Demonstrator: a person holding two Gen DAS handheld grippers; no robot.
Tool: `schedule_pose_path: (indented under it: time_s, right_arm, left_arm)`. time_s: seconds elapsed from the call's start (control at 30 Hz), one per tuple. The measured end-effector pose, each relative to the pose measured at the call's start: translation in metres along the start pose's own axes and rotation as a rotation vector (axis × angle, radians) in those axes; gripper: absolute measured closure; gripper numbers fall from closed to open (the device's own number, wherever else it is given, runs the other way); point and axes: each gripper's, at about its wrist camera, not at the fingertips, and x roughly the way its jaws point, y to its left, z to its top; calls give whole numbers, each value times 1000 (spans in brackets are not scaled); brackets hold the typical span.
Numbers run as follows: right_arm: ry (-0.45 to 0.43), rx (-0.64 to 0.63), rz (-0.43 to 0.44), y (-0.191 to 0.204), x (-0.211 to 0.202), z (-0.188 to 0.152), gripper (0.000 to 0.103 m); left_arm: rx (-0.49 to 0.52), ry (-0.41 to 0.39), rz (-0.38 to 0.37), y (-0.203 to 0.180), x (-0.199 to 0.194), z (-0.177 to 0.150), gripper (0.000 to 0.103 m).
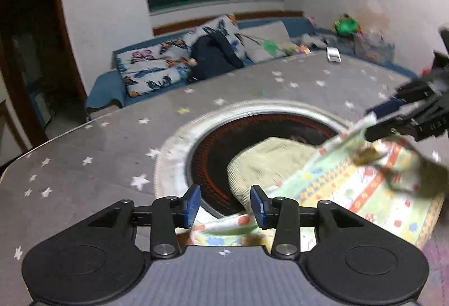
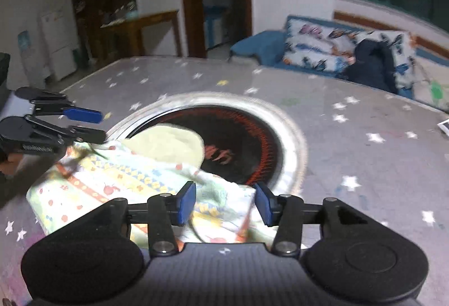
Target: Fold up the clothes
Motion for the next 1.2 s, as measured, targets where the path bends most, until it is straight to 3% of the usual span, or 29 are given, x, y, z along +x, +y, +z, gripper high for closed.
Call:
schedule_pose_path:
  time_s: [0.07, 0.2, 0.27, 0.37, 0.43, 0.67, 0.8, 0.93, 1.2]
  right_arm:
    - [-40, 1, -43, 1, -12, -2, 57]
    - [-94, 27, -6, 10, -24, -1, 59]
    - [-66, 61, 35, 14, -12, 1, 69]
    - [-23, 91, 59, 18, 12, 0, 70]
    - [0, 126, 62, 15, 25, -2, 72]
    - [33, 221, 12, -6, 49, -9, 75]
    - [30, 196, -22, -2, 45, -8, 75]
    - [-6, 146, -35, 14, 31, -7, 73]
    - [-6, 64, 105, 66, 13, -17, 72]
  left_arm:
    - [-50, -31, 25, 6, -15, -1, 60]
    - [-112, -77, -10, 8, -35, -4, 62]
    - [-116, -62, -45, -2, -39, -5, 62]
    - [-110, -35, -75, -13, -33, -12, 63]
    - [-126, -3, -85, -13, -23, -17, 71]
    - [-169, 56, 7, 12, 4, -28, 72]
    - [-217, 61, 17, 22, 4, -32, 76]
    - [-212, -7, 43, 10, -19, -26, 76]
    - [-157, -35, -61, -44, -47, -30, 75]
